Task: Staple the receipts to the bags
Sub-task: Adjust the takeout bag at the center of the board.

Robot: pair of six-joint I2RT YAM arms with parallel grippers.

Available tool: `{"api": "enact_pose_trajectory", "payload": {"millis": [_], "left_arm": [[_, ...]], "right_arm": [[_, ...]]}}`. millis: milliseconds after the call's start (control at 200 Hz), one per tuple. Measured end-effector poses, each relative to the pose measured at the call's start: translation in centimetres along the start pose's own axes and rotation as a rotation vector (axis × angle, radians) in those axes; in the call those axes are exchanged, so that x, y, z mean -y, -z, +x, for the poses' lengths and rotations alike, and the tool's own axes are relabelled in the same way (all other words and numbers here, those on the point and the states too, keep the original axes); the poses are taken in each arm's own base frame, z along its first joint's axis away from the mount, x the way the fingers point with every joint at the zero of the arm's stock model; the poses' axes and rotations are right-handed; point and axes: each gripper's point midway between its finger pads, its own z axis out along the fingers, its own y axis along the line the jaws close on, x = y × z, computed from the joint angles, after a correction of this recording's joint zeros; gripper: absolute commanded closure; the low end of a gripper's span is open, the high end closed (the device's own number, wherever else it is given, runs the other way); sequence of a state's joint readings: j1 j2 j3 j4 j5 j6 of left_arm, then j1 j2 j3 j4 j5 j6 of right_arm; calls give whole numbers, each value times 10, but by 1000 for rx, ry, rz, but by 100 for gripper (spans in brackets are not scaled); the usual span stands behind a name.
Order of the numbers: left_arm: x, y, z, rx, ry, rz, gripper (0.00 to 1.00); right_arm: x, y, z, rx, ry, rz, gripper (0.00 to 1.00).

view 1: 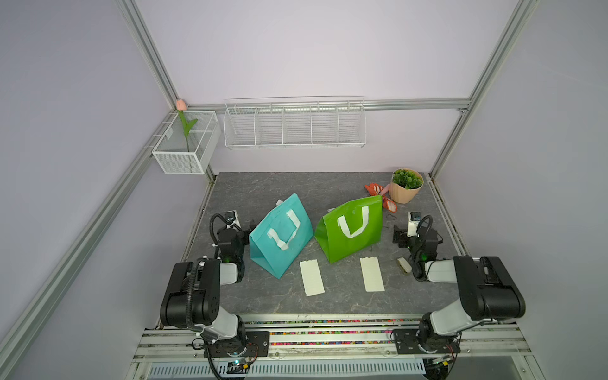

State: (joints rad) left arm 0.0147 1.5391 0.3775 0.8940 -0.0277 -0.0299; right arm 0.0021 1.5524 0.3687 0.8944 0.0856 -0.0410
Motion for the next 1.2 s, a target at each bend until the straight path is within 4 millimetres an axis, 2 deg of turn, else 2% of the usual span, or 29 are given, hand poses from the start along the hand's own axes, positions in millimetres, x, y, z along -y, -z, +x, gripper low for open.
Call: {"api": "enact_pose_trajectory", "payload": {"millis": [745, 855, 915, 945, 1005, 1100, 1155, 1200], "left_arm": [[2, 0, 2, -7, -9, 10, 0], [-4, 7, -3, -27, -1, -26, 7], [-10, 15, -22, -17, 19, -65, 6], [-12, 19, -37, -2, 31, -81, 6], [-14, 28, -78, 38, 61, -107, 1], [-17, 52, -151, 99, 126, -142, 1], [-18, 73, -185, 118, 167, -155, 2], [-17, 95, -205, 120, 202, -154, 4]], "right_arm": [[0, 0, 0, -1, 2, 7, 11], [-2, 7, -7, -24, 11, 14, 11], [-4, 15, -27, -22, 14, 15, 11], [-6, 20, -41, -15, 13, 12, 11], [-11, 32, -82, 8, -1, 7, 11], [-24, 60, -145, 45, -30, -10, 11], [-34, 80, -165, 44, -63, -33, 11], [-39, 97, -171, 25, -95, -58, 11]]}}
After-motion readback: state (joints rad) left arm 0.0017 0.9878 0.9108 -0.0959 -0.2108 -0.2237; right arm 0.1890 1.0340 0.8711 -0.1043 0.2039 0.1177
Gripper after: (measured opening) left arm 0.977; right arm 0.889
